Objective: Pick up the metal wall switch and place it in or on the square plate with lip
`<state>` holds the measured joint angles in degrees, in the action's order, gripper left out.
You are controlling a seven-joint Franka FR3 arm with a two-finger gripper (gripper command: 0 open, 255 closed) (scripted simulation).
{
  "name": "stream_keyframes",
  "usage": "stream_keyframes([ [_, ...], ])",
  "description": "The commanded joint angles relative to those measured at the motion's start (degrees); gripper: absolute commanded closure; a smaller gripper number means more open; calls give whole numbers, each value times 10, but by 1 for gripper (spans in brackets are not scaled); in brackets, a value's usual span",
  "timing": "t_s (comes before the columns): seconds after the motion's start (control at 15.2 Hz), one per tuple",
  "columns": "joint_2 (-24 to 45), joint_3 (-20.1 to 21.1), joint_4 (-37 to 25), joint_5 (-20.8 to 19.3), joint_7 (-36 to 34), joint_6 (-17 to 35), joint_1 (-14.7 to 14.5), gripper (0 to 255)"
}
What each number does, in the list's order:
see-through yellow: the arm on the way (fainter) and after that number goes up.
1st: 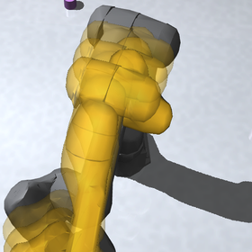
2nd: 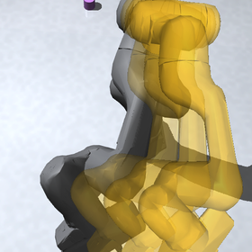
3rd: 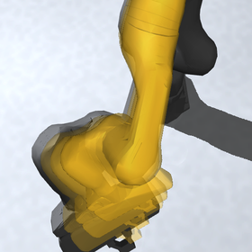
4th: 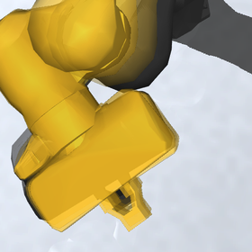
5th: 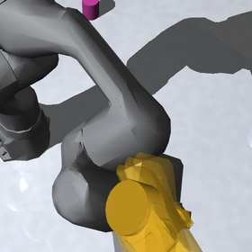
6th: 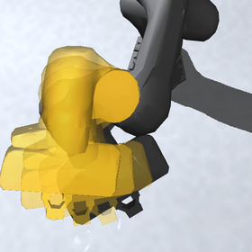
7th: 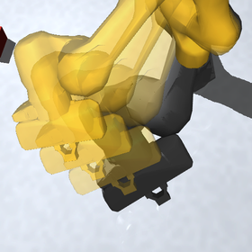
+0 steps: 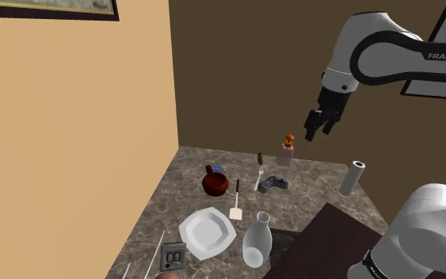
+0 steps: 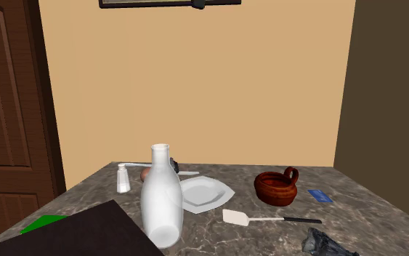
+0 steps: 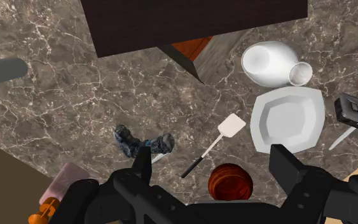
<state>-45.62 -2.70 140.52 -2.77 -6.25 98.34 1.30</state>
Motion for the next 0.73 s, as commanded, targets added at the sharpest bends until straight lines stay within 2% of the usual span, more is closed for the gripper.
stream_keyframes([
  [0.0, 0, 0, 0, 0, 0, 0, 0, 0],
  [0.66, 218, -22, -47, 45, 99, 127, -61, 0],
])
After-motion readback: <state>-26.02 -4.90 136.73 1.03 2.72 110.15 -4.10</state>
